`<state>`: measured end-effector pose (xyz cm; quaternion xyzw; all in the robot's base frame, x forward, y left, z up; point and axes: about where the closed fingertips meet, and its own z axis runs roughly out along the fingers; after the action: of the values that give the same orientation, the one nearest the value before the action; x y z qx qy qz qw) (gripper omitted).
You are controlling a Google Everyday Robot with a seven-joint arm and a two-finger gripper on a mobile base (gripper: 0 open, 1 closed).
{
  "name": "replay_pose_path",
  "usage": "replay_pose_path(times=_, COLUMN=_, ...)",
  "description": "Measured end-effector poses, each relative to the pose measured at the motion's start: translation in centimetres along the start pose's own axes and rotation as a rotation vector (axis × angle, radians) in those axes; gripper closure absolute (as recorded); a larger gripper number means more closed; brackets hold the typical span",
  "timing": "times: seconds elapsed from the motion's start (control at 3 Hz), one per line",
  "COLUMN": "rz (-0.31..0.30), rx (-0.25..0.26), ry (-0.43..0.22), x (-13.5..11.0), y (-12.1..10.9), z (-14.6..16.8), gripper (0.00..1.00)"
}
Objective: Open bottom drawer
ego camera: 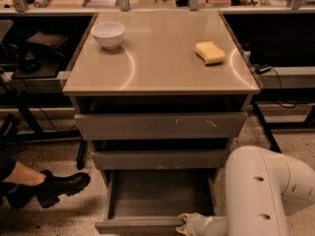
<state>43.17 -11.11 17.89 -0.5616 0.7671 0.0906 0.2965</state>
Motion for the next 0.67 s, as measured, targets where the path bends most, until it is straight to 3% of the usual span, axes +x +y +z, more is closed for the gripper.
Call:
replay_pose_path(times=0.33, rz=-0.008, rx=-0.012, ry=-0.016, x=0.26, y=1.73, z=-0.26, gripper=1.00)
replay_pose_path(times=0.67, rz=-0.008, rx=-0.012, ry=-0.016, x=-0.03, y=1.63, z=-0.69, gripper=1.00)
